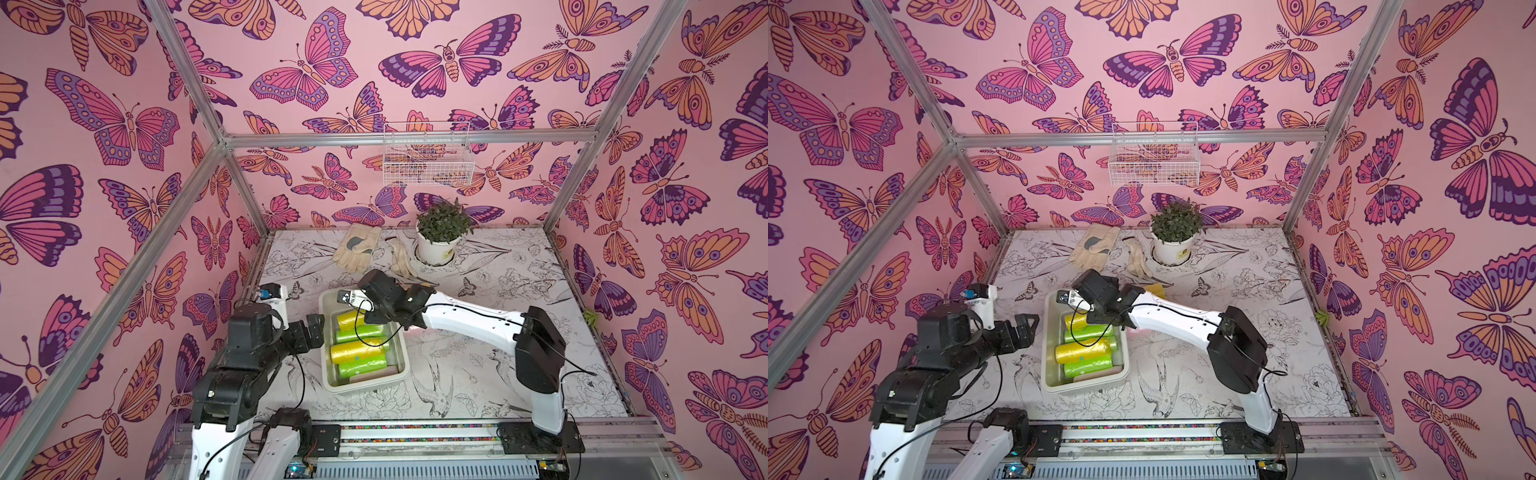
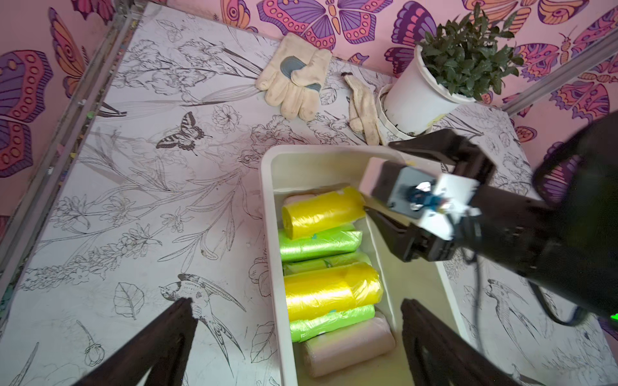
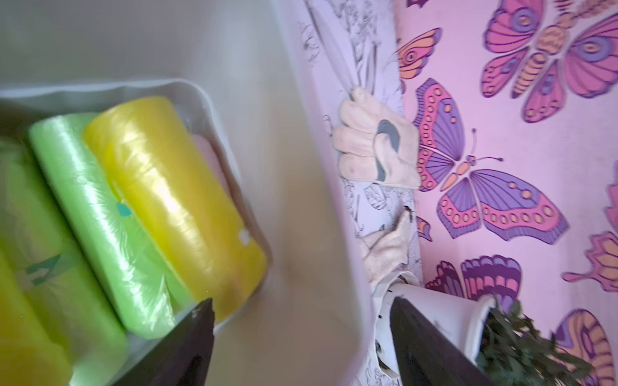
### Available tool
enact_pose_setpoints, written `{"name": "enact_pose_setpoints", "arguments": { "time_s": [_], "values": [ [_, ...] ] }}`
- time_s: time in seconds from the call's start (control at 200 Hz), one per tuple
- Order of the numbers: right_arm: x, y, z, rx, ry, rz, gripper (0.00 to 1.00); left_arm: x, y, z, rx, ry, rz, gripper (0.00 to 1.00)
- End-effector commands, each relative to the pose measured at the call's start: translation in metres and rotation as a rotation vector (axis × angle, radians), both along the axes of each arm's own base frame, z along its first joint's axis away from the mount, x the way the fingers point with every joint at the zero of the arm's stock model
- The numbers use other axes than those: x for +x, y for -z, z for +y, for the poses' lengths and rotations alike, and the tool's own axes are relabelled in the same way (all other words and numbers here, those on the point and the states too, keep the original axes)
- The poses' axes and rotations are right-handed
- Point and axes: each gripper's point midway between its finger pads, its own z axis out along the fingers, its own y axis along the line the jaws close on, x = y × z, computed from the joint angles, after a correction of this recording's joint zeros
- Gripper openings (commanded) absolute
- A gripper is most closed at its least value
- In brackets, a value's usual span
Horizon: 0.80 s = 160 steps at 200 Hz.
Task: Put the roll of trash bags into the storage box
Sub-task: Place the roll of trash bags in the storage box.
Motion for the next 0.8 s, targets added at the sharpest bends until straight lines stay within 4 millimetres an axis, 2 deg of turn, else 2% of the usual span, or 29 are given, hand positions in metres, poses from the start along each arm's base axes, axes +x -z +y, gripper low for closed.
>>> {"name": "enact_pose_setpoints", "arguments": {
  "time_s": [0.0, 0.105, 0.17, 0.24, 0.255, 0.27, 0.401, 0.531, 0.601, 0.796],
  "values": [
    [-0.003, -0.043, -0.007, 0.156, 0.046, 0.001, 0.86, -0.004, 0.003, 0.008, 0.013, -0.045, 0.002, 1.00],
    [-0.009, -0.075, -0.022, 0.261, 0.073, -0.020, 0.88, 0.000, 0.008, 0.000, -0.001, -0.010, 0.033, 1.00],
    [-0.014, -0.092, -0.035, 0.316, 0.090, -0.033, 0.89, 0.005, 0.018, 0.003, 0.006, -0.040, 0.088, 1.00],
    [-0.020, -0.105, -0.051, 0.360, 0.105, -0.046, 0.90, 0.010, 0.028, 0.008, 0.023, -0.076, 0.152, 1.00],
    [-0.021, -0.102, -0.052, 0.359, 0.111, -0.042, 0.90, 0.011, 0.030, 0.008, 0.026, -0.076, 0.162, 1.00],
    [-0.023, -0.114, -0.060, 0.387, 0.114, -0.053, 0.91, 0.012, 0.030, 0.008, 0.025, -0.072, 0.167, 1.00],
    [-0.032, -0.126, -0.094, 0.434, 0.162, -0.075, 0.92, 0.013, 0.032, 0.002, 0.014, -0.040, 0.186, 1.00],
    [-0.039, -0.122, -0.135, 0.452, 0.219, -0.099, 0.93, 0.008, 0.031, 0.018, 0.050, -0.131, 0.183, 1.00],
    [-0.042, -0.119, -0.159, 0.472, 0.261, -0.108, 0.94, 0.006, 0.029, 0.021, 0.053, -0.144, 0.174, 1.00],
    [-0.050, -0.087, -0.217, 0.530, 0.372, -0.062, 0.99, 0.005, 0.027, 0.020, 0.049, -0.138, 0.164, 1.00]
  ]
}}
